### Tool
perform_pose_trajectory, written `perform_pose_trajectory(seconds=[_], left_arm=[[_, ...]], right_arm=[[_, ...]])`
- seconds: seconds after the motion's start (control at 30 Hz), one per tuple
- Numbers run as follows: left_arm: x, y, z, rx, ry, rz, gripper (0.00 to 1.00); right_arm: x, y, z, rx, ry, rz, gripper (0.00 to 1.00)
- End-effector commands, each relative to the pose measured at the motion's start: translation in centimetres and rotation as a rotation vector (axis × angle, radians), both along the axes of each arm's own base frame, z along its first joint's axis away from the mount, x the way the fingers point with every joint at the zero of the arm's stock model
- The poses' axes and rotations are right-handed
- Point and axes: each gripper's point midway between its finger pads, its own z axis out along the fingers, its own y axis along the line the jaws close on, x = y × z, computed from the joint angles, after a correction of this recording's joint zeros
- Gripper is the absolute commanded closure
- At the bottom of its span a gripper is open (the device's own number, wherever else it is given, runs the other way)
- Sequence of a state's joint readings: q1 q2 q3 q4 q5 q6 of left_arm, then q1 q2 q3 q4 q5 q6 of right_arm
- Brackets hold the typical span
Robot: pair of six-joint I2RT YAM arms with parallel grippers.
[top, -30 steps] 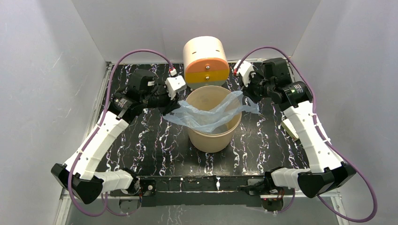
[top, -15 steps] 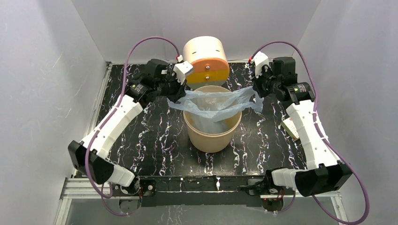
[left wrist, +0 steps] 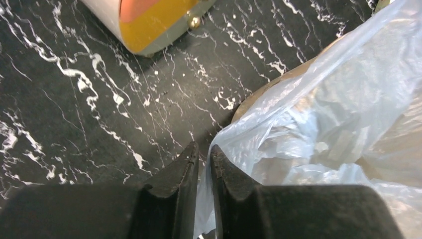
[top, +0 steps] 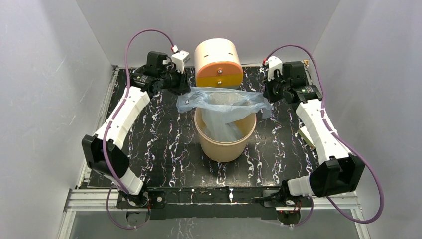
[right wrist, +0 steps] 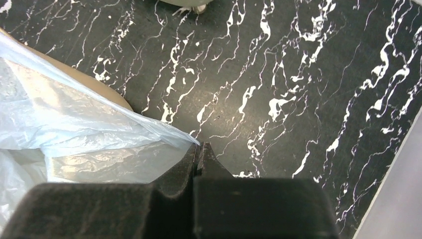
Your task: Put the trash bags into the trash bin
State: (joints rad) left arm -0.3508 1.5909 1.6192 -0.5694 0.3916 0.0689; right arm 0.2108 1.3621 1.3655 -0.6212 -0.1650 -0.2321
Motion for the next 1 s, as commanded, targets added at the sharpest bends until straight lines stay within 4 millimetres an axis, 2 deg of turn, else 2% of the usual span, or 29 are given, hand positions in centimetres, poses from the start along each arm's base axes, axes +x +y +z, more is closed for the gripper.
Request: perform_pose_trajectory(seconds=[0.0,0.1,0.2,0.27,0.4,0.47,0.57,0.67,0.73,0.83,0.97], left_arm=[[-0.2,0.4,-1.9,-0.011,0.094,0.031,0.79],[0.1,1.0,-3.0,-0.01,0.093,0.066,0.78],[0.6,2.0,-3.0,-0.012,0.079,0.136,0.64],[0.5,2.1,-1.4,-0.043,0.039,0.144,0.61],[0.1,2.6,3.8,-0.115,-0.11,0.161,0.48],[-0.7,2.6,6.4,-0.15,-0.193,0.137,0.41],[-2.6,1.9,8.9,-0.213,-0.28,0.057,0.36],[-4.3,1.2,8.6,-0.225,-0.28,-0.035,0.33],[-5.2,0.8,8.2,-0.222,-0.269,-0.087,0.33],[-7.8,-0.3,7.8,-0.241,-0.287,-0.248,0.34],[-11.4,-0.8,7.4,-0.239,-0.381,-0.446,0.34]], right_arm=[[0.8,-0.8,0.3,0.016,-0.033,-0.066,1.0],[0.7,-0.7,-0.1,0.021,-0.019,-0.071,1.0],[0.5,-0.6,-0.3,0.032,-0.002,-0.07,1.0],[0.3,-0.4,0.3,0.039,-0.008,-0.059,1.0],[-0.3,0.5,2.8,0.074,-0.067,0.003,1.0],[-1.3,1.7,4.2,0.108,-0.108,0.093,1.0],[-3.2,3.3,6.7,0.17,-0.211,0.22,1.0],[-5.1,4.5,8.8,0.208,-0.295,0.329,1.0],[-5.9,4.7,9.5,0.216,-0.311,0.358,1.0],[-6.0,4.1,9.2,0.192,-0.282,0.33,1.0],[-5.1,2.8,7.7,0.14,-0.229,0.247,1.0]])
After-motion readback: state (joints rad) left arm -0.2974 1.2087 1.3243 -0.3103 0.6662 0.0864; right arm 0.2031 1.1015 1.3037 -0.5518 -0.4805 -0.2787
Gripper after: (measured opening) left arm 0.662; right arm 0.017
